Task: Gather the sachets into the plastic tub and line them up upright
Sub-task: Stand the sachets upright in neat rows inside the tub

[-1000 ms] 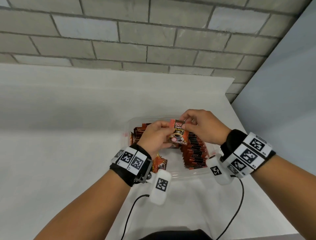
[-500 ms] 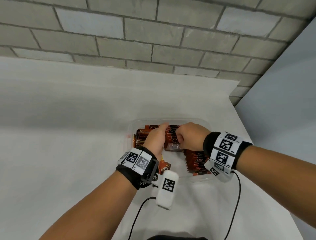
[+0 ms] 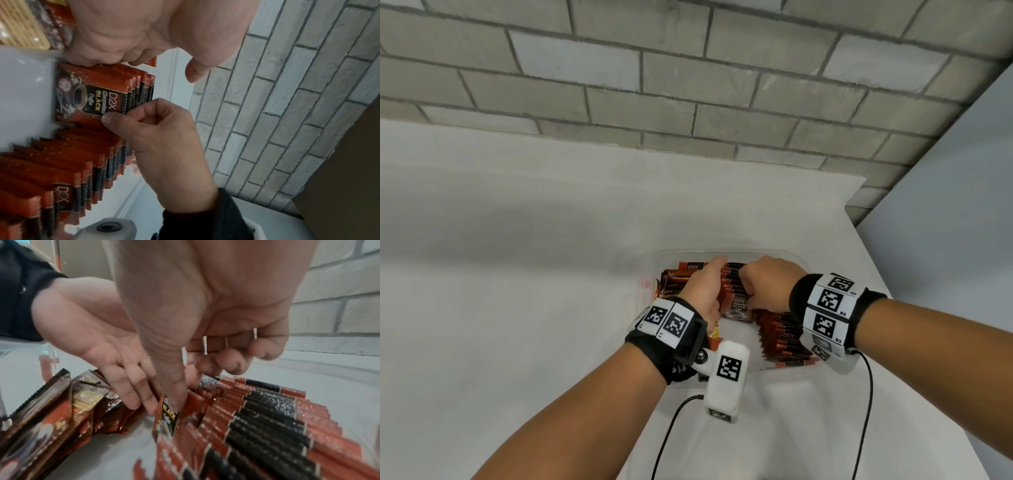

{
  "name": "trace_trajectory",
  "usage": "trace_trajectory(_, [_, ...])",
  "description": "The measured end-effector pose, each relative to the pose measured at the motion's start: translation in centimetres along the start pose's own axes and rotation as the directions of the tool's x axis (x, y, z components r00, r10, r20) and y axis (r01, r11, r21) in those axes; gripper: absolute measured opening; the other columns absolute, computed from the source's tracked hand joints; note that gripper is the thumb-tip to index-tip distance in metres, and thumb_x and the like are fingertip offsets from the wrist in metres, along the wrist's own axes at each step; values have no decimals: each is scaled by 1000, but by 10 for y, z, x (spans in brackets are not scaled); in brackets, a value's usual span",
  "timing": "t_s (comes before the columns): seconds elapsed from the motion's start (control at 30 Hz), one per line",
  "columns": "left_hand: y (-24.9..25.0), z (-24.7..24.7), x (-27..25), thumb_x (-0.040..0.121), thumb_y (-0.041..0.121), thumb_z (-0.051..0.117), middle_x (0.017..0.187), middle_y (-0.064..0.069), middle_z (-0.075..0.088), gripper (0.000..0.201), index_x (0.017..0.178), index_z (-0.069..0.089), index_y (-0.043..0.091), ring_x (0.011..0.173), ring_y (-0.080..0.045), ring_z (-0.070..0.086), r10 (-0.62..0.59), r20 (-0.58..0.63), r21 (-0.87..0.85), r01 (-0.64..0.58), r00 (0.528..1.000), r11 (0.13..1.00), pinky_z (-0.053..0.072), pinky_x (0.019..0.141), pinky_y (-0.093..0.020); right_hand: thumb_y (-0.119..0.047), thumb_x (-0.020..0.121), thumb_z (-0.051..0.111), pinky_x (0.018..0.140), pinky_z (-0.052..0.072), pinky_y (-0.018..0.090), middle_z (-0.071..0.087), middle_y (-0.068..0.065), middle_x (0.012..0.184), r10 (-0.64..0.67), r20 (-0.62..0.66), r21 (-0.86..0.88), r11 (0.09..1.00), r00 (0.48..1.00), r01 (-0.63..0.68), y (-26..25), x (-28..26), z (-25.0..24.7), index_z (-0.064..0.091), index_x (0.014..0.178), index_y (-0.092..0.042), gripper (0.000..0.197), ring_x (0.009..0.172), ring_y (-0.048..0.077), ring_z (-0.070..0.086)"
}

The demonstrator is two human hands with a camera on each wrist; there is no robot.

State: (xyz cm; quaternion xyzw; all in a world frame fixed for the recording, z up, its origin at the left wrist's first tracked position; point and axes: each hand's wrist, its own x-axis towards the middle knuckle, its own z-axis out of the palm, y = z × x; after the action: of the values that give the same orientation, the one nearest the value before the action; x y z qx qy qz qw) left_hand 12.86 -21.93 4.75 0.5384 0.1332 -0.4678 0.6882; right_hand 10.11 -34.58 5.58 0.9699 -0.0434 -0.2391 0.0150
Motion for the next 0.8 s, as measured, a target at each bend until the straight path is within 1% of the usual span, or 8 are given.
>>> trace_trajectory(0.2, [-1,-3,8,100,36,42,89,-10,62,29,84,53,15,89,-23,60,-3,45,-29,4,999,1000,48,80,-34,-27,85,63,55,37,24,53,-4,79,-11,-35,120,993,999,15,4,-13,2,49,86,-20,16,73,17,53])
trace_trajectory(0.27, [-2,-3,10,100,35,42,90,-9,64,30,84,56,15,84,-21,60,7,36,-23,-6,999,1000,48,78,-33,-27,88,59,57,39,23,56,-4,78,-75,14,131,989,997,72,0,-19,6,54,85,-19,10,73,16,54])
trace_trajectory(0.33, [-1,-3,12,99,37,42,106,-11,66,29,99,61,15,94,-22,61,14,23,-29,-13,1000,1000,46,89,-36,-25,92,54,65,43,23,62,-2,82,-138,122,117,985,983,124,-6,-23,9,63,91,-17,12,77,16,57])
trace_trajectory(0.43, [2,-2,10,100,43,40,141,-16,47,55,142,37,9,127,-27,47,11,-18,-12,-11,1000,1000,36,103,-37,-24,93,50,77,48,28,67,1,96,-163,251,40,987,954,158,-11,-20,11,67,108,-14,24,88,19,61])
trace_trajectory(0.53, [2,0,15,99,48,39,151,-13,34,64,148,28,8,137,-27,35,-9,-29,-26,8,1000,1000,29,109,-39,-26,95,47,87,51,33,68,4,104,-150,312,-17,986,938,163,-13,-16,11,67,112,-13,29,94,21,62])
trace_trajectory(0.6, [1,0,20,98,49,41,142,-13,47,55,133,47,8,128,-26,46,-6,-17,-37,5,1000,999,33,110,-41,-25,95,45,88,50,34,68,6,104,-147,335,-47,984,931,172,-14,-12,8,67,110,-11,30,94,22,61])
trace_trajectory(0.67, [-2,1,24,99,44,41,108,-11,65,38,97,61,12,102,-23,60,-12,-18,-50,11,1000,999,45,97,-38,-27,94,45,85,51,35,68,8,100,-124,330,-54,987,936,150,-12,-10,6,68,105,-10,31,91,23,61])
trace_trajectory(0.8, [-5,0,25,100,42,40,90,-8,65,35,92,61,14,84,-18,59,-14,-14,-17,14,1000,1000,46,80,-32,-32,93,46,70,45,29,66,6,93,-84,325,-95,988,942,121,-10,-6,9,66,102,-12,30,84,22,59])
